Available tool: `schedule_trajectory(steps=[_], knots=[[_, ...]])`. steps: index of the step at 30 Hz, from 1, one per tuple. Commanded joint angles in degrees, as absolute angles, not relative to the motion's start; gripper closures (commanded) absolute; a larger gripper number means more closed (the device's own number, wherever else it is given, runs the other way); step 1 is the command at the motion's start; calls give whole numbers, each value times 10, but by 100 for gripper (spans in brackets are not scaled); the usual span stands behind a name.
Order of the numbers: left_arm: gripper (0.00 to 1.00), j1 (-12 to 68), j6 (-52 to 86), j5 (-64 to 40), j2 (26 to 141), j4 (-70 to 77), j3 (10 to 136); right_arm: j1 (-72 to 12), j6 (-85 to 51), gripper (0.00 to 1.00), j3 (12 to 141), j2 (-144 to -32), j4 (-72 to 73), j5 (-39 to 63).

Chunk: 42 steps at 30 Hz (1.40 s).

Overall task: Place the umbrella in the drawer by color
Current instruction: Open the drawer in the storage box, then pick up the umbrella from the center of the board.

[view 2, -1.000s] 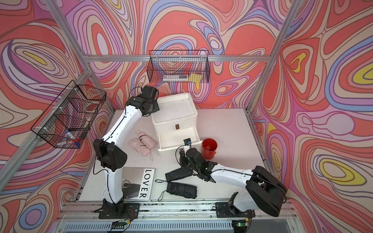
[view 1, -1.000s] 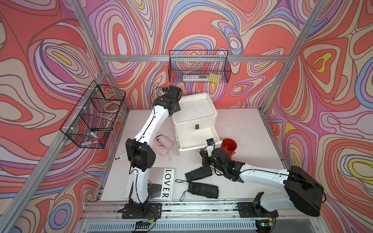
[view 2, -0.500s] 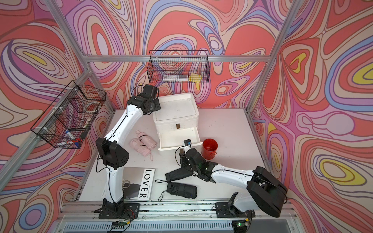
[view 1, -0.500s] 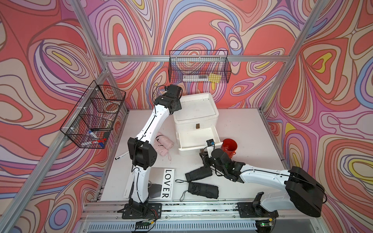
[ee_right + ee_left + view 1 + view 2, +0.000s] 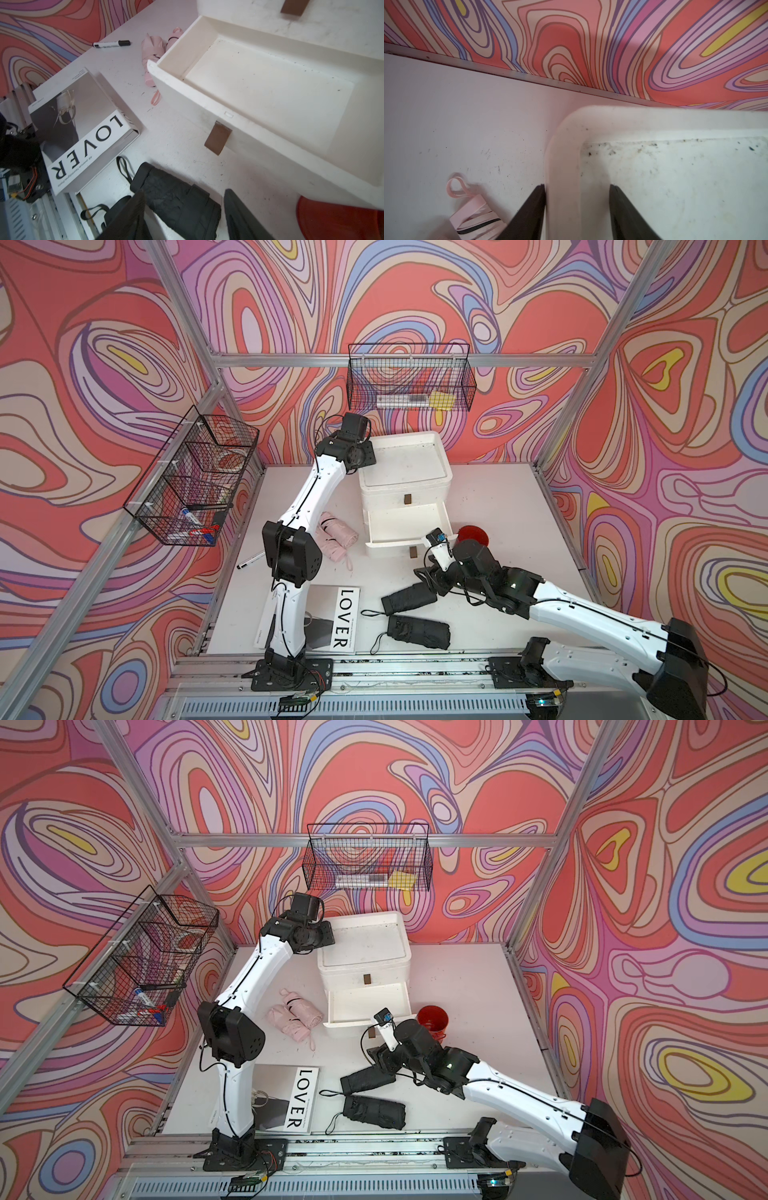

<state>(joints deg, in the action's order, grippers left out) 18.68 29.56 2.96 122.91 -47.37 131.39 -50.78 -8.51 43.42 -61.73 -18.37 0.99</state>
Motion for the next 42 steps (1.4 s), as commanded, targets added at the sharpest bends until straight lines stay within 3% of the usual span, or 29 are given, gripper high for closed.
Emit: schedule_trajectory(steps=[1,5,8,13,18,24,36,42], knots=[[35,196,276,-29,1196,-473,1292,-512,-42,33,421,-606,-240,106],[23,196,255,-5,1087,-427,1208,-516,-24,31,397,-577,-218,102],[24,196,261,-28,985,-408,1093,-517,-18,30,412,-552,-236,60],[24,208,326,-128,784,-298,787,-517,-11,29,459,-516,-286,21],[22,305,271,-126,676,-374,681,-517,7,29,510,-481,-370,-15],[22,469,208,-69,700,-475,650,-517,46,19,539,-401,-428,-70],[24,627,136,-129,893,-490,656,-517,62,12,513,-161,-416,-149],[30,645,114,-153,939,-488,653,-517,93,5,480,-99,-392,-147]])
